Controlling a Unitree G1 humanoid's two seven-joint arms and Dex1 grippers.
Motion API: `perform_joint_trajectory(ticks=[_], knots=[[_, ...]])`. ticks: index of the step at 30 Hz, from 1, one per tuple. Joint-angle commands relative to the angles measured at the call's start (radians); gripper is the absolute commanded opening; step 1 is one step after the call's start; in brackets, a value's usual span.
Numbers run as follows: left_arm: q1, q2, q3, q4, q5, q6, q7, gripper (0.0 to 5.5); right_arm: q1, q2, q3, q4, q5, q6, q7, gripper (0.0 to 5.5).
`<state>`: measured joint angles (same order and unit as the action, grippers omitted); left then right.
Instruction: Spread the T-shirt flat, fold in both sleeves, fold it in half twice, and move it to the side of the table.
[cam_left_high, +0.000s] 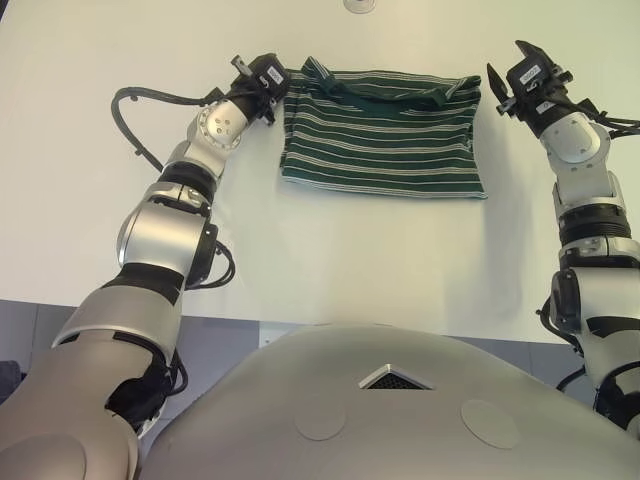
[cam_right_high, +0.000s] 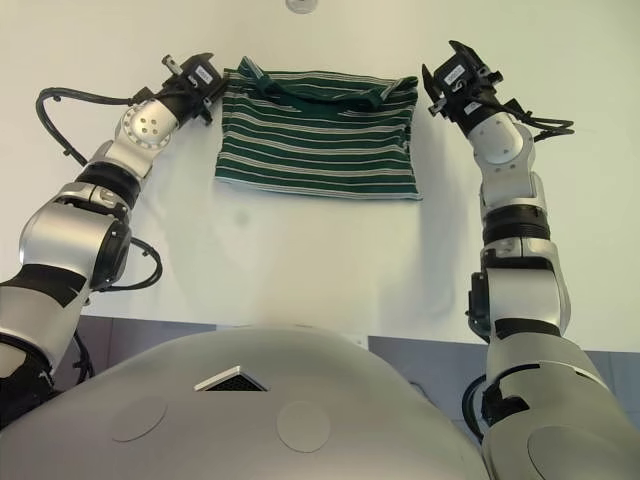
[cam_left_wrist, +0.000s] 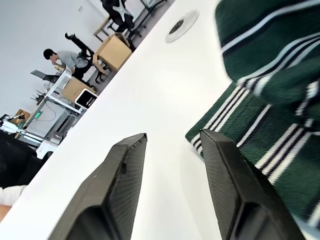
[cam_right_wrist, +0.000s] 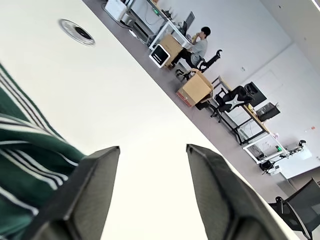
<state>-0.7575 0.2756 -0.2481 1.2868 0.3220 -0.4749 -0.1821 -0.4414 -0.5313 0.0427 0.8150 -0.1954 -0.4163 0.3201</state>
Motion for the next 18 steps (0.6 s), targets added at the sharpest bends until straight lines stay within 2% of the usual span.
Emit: perform_joint_trajectory(ticks=[1, 2, 5, 7, 10, 12, 15, 18], knots=[[-0.027, 0.014, 0.093, 0.023, -0.069, 0.102, 0.042, 2.59, -0.016, 0.010, -0.037, -0.013, 0.069, -0.040, 0.030, 3.10], [-0.028, 0.018, 0.126, 0.021, -0.098, 0.117, 0.043, 2.83, -0.004, 0.007, -0.043, -0.037, 0.098, -0.059, 0.059, 3.34], [-0.008, 0.025, 0.277, -0.043, -0.265, 0.077, -0.067, 3.25, 0.144, -0.022, -0.036, -0.310, 0.326, -0.183, 0.321, 3.83], [0.025, 0.030, 0.344, -0.116, -0.357, 0.038, -0.150, 3.56, 0.216, -0.051, -0.020, -0.420, 0.368, -0.194, 0.401, 4.16], [0.113, 0.041, 0.368, -0.258, -0.399, -0.020, -0.204, 4.06, 0.282, -0.085, 0.035, -0.441, 0.243, -0.230, 0.426, 4.71], [0.185, 0.044, 0.363, -0.387, -0.409, -0.022, -0.226, 4.41, 0.292, -0.114, 0.070, -0.407, 0.095, -0.256, 0.373, 5.09], [0.306, 0.052, 0.361, -0.604, -0.424, -0.010, -0.246, 4.56, 0.280, -0.166, 0.117, -0.352, -0.156, -0.265, 0.240, 5.16], [0.409, 0.060, 0.381, -0.821, -0.477, 0.036, -0.262, 4.56, 0.319, -0.230, 0.138, -0.376, -0.229, -0.264, 0.231, 5.16]])
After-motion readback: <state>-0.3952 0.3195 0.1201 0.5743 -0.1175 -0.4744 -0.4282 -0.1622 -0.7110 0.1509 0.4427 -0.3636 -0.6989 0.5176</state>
